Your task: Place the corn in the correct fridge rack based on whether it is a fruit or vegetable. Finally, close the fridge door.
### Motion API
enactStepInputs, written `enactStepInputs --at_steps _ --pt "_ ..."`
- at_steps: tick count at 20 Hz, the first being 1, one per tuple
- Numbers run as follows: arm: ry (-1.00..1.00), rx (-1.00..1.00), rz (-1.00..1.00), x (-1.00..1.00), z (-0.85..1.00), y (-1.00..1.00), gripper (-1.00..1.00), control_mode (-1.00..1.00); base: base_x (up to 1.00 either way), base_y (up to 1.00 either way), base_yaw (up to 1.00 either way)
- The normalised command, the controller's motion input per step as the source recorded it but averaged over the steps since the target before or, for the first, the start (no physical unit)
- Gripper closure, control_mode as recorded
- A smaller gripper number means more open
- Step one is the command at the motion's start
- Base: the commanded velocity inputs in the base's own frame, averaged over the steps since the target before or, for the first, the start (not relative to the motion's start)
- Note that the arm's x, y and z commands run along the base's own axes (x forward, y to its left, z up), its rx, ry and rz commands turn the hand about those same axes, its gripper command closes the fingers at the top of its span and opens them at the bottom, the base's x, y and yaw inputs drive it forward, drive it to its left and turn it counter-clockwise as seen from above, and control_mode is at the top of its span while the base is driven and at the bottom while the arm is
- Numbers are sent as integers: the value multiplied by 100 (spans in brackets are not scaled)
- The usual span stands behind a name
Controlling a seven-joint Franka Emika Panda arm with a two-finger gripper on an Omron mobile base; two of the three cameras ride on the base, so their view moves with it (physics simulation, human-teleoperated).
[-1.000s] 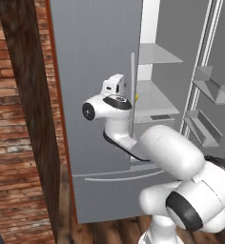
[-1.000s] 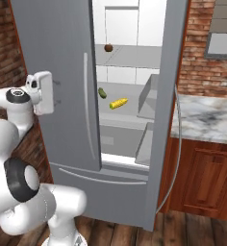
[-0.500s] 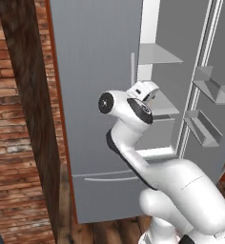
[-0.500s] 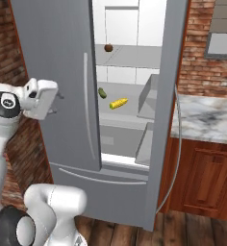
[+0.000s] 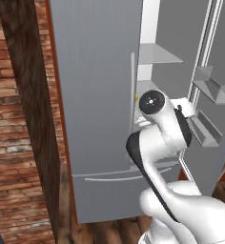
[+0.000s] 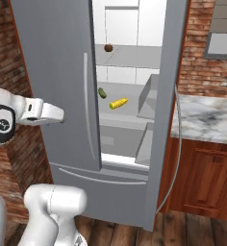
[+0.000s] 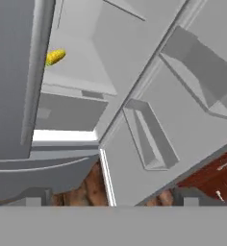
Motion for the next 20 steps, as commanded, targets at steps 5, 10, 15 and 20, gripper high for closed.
enactStepInputs --at_steps 5,10,15,20 --pt "-29 50 -3 -66 -2 -82 -100 -100 0 0 0" --pt "-39 48 0 -53 -12 -86 -100 -100 0 0 0" --pt "-35 41 0 -44 -5 -78 -100 -100 0 0 0" --pt "-30 33 0 -42 -17 -81 -100 -100 0 0 0"
